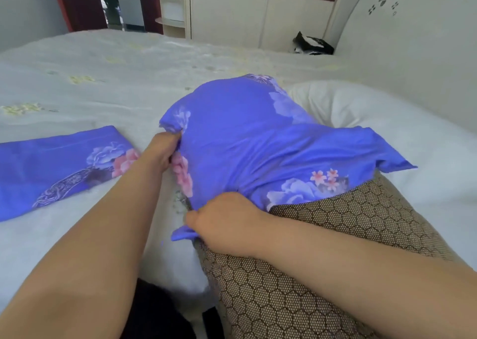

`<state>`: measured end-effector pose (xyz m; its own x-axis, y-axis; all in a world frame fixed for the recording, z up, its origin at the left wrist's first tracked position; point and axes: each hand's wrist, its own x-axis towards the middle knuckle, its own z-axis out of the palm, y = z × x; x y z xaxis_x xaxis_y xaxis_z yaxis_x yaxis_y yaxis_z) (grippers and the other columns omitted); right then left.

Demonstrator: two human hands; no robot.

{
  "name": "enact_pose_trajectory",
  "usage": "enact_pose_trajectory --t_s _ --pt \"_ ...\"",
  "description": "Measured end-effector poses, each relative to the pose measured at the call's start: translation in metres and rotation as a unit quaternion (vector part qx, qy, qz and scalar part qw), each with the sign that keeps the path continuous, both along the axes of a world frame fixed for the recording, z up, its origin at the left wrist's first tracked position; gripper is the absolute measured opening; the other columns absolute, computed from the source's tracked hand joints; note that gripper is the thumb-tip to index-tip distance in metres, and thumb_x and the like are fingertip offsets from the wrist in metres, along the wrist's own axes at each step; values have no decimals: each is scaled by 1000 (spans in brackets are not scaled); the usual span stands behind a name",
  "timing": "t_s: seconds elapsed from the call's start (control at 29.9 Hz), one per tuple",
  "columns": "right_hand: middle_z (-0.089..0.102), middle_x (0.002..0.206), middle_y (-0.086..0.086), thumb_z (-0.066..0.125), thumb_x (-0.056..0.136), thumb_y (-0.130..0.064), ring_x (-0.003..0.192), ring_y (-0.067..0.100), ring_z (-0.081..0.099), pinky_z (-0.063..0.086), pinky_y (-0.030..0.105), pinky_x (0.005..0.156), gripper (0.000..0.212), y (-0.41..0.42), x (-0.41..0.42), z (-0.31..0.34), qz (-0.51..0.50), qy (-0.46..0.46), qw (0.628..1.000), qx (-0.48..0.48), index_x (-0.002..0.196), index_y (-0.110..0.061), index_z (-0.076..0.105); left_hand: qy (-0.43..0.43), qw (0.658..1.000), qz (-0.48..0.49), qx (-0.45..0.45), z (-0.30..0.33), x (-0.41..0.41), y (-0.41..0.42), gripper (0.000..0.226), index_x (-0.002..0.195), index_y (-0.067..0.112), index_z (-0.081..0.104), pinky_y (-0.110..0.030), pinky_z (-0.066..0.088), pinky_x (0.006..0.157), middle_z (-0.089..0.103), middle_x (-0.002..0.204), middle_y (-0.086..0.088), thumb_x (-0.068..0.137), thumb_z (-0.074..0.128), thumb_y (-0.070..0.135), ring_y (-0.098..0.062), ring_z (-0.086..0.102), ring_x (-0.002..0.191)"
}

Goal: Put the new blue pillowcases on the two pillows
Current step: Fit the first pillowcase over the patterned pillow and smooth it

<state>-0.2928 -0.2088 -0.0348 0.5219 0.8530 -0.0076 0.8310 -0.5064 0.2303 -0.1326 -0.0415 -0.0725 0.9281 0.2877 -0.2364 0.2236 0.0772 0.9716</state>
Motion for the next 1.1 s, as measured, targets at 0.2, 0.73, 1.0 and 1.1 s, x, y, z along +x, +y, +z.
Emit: enact_pose_trajectory --t_s 0.2,0.73,1.0,1.1 --pt "66 88 13 52 95 -33 85 33 61 29 30 62 25 -7 -19 19 4 171 979 111 95 -11 62 -61 998 21 -25 13 -5 -8 11 79 12 61 -19 50 49 67 72 -4 85 57 3 -9 62 49" --pt "56 123 -21 48 71 -11 119 -5 48 37 10 90 39 -153 2 71 -139 190 893 384 100 -33 59 -293 848 -86 433 71 -107 -83 20 83 23 55 -27 42 66 56 72 12 91 54 41 -11 54 68" --pt "38 145 -8 72 82 -22 135 0 29 16 9 105 55 -203 17 63 -219 147 914 309 132 -27 52 -282 665 -140 677 50 -218 -148 59 113 18 58 -35 51 77 61 110 -4 80 35 60 -24 59 102" --pt "59 125 -1 61 84 -8 120 14 50 26 9 92 33 -197 18 56 -216 40 914 341 116 -18 65 -368 765 -24 527 55 -232 -149 19 85 24 55 -28 37 50 57 59 7 88 39 32 -19 58 59"
